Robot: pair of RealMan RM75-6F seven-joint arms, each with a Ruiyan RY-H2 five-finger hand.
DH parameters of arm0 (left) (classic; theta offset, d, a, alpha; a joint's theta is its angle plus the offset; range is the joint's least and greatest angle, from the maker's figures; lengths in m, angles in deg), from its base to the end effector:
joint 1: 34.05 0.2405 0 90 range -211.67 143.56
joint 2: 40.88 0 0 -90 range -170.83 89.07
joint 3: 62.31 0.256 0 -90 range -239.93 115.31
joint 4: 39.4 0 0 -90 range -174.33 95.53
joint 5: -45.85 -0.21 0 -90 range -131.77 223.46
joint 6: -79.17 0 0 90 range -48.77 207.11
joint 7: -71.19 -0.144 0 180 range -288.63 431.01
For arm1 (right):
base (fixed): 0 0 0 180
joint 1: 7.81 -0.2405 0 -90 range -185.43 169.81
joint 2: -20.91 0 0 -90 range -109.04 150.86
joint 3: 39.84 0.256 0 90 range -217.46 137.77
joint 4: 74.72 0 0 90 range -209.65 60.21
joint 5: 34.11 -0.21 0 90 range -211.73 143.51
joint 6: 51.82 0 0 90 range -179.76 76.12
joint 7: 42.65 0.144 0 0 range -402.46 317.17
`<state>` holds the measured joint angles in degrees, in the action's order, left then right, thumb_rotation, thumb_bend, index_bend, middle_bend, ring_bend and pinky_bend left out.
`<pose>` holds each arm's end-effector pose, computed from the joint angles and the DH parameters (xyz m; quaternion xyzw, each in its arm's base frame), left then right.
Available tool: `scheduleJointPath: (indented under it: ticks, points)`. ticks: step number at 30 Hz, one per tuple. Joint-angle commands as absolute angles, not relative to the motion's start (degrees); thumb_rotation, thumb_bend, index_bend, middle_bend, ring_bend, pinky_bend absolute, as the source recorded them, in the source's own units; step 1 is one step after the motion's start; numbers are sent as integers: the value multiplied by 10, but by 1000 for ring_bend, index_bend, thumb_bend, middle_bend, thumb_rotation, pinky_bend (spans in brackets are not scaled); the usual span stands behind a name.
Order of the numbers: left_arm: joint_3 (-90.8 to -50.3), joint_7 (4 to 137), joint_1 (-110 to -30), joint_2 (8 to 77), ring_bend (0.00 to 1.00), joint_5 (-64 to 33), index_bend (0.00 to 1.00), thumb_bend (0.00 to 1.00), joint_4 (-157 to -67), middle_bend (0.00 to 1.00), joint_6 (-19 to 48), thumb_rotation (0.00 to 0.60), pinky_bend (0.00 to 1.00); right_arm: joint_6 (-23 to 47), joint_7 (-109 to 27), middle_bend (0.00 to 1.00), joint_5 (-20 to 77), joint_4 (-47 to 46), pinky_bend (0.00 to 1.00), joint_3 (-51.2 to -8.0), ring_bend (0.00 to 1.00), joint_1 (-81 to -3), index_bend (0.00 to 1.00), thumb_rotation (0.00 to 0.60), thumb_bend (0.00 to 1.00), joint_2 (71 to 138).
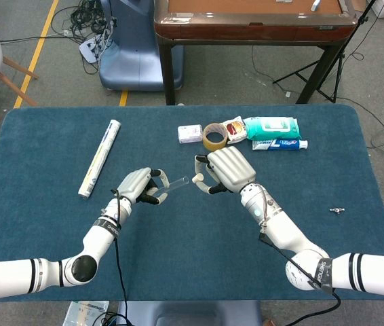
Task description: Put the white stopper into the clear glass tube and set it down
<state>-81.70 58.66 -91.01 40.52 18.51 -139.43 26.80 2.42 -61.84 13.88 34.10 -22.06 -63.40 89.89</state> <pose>-0.0583 0.3697 0.0131 -0.6113 -0.6002 -0.4105 0.3123 -0.0326 -0.3579 0.0797 0.7278 -0.3869 0.4472 0.3473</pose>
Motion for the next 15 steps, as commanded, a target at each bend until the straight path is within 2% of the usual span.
scheduleJointPath:
  ticks: [1,15]
  points:
    - [-818,584,-913,404,998,187,637,354,-1398,1000,265,600,1000,26,-621,882,135,340,837,-220,909,-638,594,600,367,902]
    - [-818,574,-926,402,998,200,635,354,-1412,1000,254,600,1000,31,-636,882,117,338,838,-223,909,-655,594,600,369,911]
